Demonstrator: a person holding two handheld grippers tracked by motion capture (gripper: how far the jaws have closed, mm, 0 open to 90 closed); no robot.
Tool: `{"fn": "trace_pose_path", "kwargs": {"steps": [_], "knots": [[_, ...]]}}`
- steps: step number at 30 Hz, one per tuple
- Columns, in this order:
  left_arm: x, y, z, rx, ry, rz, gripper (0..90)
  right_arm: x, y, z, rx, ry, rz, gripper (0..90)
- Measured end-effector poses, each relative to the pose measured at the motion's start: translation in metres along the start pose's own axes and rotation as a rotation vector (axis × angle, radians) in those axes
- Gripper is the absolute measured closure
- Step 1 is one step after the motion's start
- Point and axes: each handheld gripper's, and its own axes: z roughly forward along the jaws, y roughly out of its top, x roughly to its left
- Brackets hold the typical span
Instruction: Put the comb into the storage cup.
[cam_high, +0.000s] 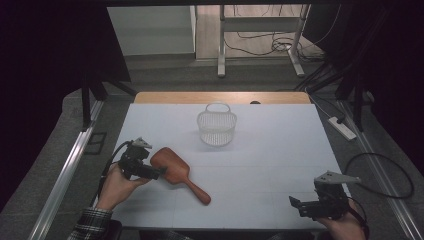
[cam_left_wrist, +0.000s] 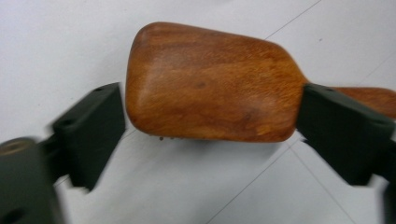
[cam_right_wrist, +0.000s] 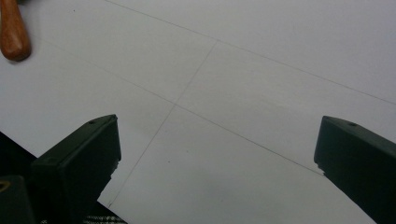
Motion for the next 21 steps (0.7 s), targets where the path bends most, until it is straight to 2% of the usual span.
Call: {"fn": "trace_pose_path", "kwargs": {"steps": [2, 6, 10, 12, 14, 18, 21], "knots": [[0.0009, -0.001, -0.0009, 0.001, 0.006, 0.003, 22.2, 0.0002, 0.0001, 0.0002, 0.002, 0.0, -0.002, 0.7], [0.004, -0.0016, -0.0036, -0.013, -0.012, -0.006, 45.4, 0.0003, 0.0003, 0.0007, 0.008, 0.001, -0.001, 0.8], [0.0053, 0.001, -0.0003, 0.013, -0.027, 0.003, 67.7, 0.0001, 0.0005, 0.0013, 0.012, 0.002, 0.0, 0.8], [0.004, 0.0025, 0.002, 0.033, -0.006, 0.009, 77.5, -0.0001, 0.0006, 0.0013, 0.014, 0.002, 0.0, 0.8], [0.0037, 0.0027, 0.0033, 0.045, -0.002, 0.012, 87.4, -0.0002, 0.0005, 0.0014, 0.013, 0.002, 0.001, 1.0], [0.0048, 0.001, 0.0037, 0.058, -0.003, 0.005, 89.2, -0.0003, 0.0004, 0.0013, 0.014, 0.002, 0.003, 1.1], [0.0055, -0.0038, 0.0055, 0.073, 0.011, 0.003, 89.2, -0.0003, 0.0003, 0.0012, 0.014, 0.002, 0.002, 1.3]]}}
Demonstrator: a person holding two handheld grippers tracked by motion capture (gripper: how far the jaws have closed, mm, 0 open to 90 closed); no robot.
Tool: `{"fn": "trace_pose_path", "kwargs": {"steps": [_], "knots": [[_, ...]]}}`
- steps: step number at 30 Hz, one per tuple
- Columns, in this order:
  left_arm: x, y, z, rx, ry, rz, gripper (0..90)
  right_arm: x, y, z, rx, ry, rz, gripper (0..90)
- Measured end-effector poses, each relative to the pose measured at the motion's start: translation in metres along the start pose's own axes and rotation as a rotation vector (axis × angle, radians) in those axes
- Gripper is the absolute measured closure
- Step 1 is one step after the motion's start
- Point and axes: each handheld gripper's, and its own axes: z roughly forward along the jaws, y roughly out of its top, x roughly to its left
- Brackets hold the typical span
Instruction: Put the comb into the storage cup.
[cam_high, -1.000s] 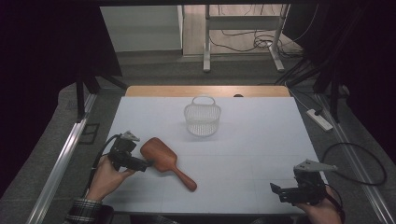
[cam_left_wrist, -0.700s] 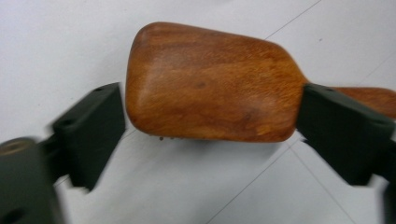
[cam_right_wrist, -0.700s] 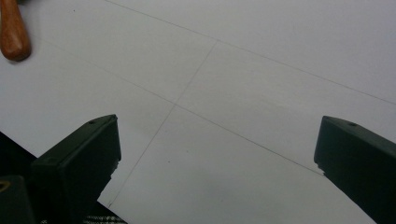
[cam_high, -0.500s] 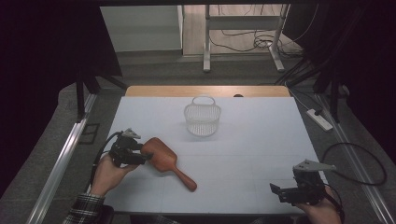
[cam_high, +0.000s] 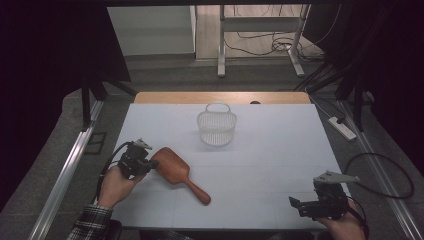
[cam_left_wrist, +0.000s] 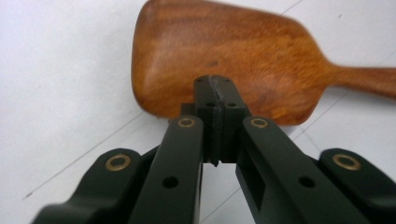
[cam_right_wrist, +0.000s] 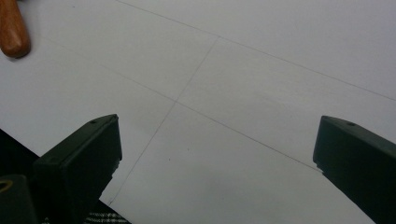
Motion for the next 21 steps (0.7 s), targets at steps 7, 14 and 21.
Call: {"fn": "trace_pose_path", "kwargs": {"steps": [7, 14, 21], "knots": [[-0.001, -0.009, 0.004, 0.035, 0.013, 0.0, 89.2, 0.0, 0.0, 0.0, 0.001, -0.003, -0.002, 1.7], [-0.002, -0.014, 0.009, 0.077, 0.025, 0.004, 89.2, 0.001, 0.0, 0.0, 0.001, -0.005, -0.005, 1.9], [0.001, -0.016, 0.019, 0.133, 0.02, -0.01, 89.2, 0.001, 0.0, 0.0, 0.005, -0.007, -0.01, 2.1]]}}
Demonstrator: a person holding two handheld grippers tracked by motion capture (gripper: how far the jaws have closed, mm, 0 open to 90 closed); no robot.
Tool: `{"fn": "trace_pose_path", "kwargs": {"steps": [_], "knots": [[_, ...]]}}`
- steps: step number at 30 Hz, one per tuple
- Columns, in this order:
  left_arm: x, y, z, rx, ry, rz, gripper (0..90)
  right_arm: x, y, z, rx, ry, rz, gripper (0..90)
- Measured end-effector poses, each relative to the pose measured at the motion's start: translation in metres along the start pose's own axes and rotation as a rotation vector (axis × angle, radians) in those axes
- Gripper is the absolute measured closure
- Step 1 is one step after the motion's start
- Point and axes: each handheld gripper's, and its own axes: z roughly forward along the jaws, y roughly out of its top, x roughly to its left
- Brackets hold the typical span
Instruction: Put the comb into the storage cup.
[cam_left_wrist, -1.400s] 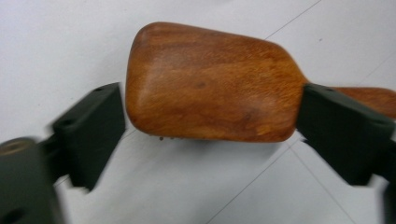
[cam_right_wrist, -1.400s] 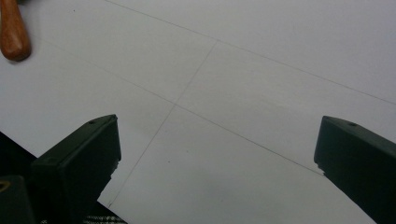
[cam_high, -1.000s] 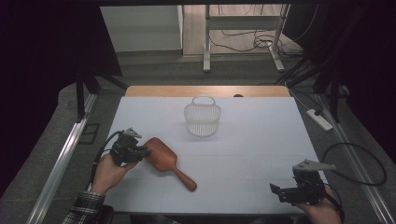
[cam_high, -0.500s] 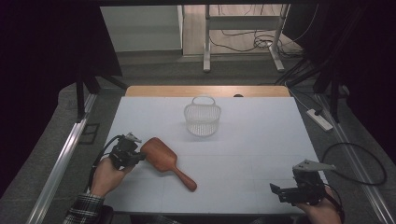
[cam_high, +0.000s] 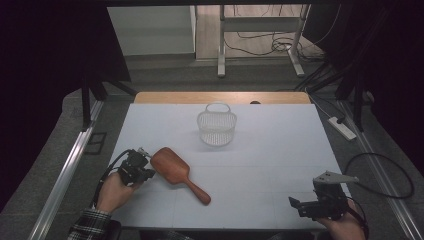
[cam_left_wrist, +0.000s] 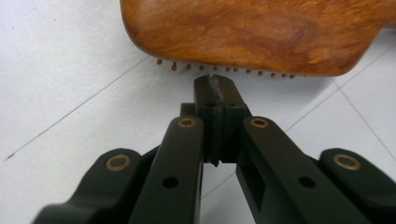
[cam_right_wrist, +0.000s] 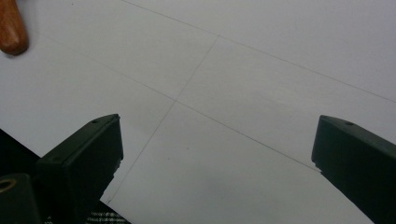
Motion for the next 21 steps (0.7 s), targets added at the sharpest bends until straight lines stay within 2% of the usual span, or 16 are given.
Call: {"fn": "trace_pose_path", "kwargs": {"steps": [5, 13, 15, 21], "knots": [[0.002, 0.004, 0.004, 0.007, 0.001, 0.0, 89.2, 0.0, 0.0, 0.001, 0.006, 0.0, -0.002, 2.2], [0.003, 0.017, 0.011, 0.02, 0.028, 0.008, 89.2, 0.0, 0.001, 0.001, 0.014, -0.001, 0.0, 2.4], [0.004, 0.019, 0.012, 0.023, 0.02, 0.007, 89.2, 0.0, 0.001, 0.001, 0.016, 0.0, 0.0, 2.4], [0.006, 0.028, 0.016, 0.032, 0.03, 0.014, 89.2, -0.001, 0.001, 0.002, 0.021, 0.001, 0.005, 2.5]]}}
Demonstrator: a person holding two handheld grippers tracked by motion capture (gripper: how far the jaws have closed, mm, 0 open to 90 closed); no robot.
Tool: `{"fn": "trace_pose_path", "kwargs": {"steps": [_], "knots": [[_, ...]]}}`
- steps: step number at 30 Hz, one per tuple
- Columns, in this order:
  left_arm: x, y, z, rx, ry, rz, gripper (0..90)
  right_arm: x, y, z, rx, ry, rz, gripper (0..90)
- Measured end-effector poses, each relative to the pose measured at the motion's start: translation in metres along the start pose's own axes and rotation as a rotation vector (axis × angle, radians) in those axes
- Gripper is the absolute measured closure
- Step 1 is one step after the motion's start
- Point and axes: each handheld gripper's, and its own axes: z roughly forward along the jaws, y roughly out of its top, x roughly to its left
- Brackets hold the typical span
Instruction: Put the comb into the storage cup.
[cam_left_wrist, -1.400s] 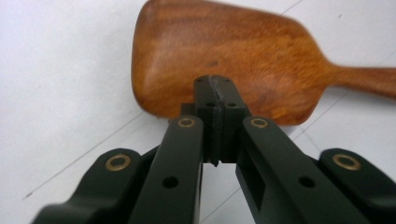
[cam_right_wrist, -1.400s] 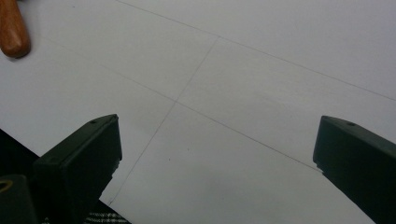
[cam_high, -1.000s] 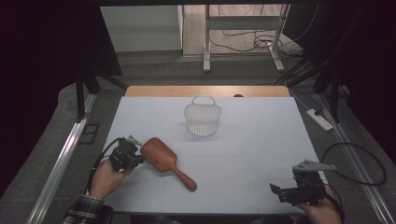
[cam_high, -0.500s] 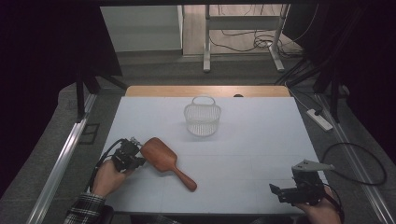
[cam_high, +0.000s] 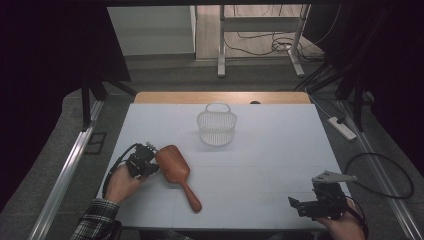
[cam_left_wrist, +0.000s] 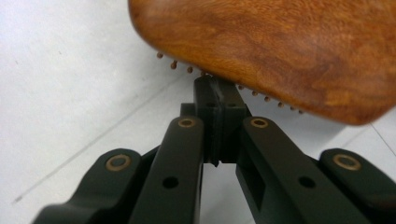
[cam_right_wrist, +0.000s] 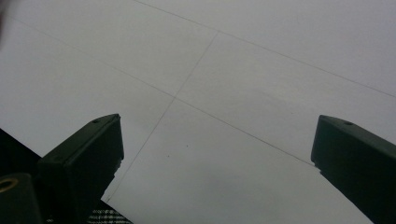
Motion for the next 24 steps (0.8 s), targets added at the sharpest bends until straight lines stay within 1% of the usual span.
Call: {"fn": "trace_pose_path", "kwargs": {"steps": [1, 4, 13, 20, 24], "knots": [[0.0, 0.0, 0.0, 0.0, 0.0, 0.0, 89.2, 0.0, 0.0, 0.0, 0.0, 0.0, 0.0, 2.5], [0.002, 0.008, 0.003, 0.009, 0.005, 0.004, 89.2, 0.0, 0.0, 0.0, 0.0, -0.001, 0.002, 2.6], [0.005, 0.022, 0.008, 0.013, -0.002, 0.001, 89.3, -0.001, 0.0, 0.0, 0.004, 0.001, 0.008, 2.7], [0.006, 0.034, 0.011, 0.014, -0.005, 0.01, 89.2, -0.001, 0.0, 0.0, 0.006, 0.001, 0.012, 2.8], [0.004, 0.042, 0.014, 0.012, -0.006, 0.021, 89.3, -0.001, 0.0, 0.0, 0.006, 0.001, 0.012, 2.8]]}}
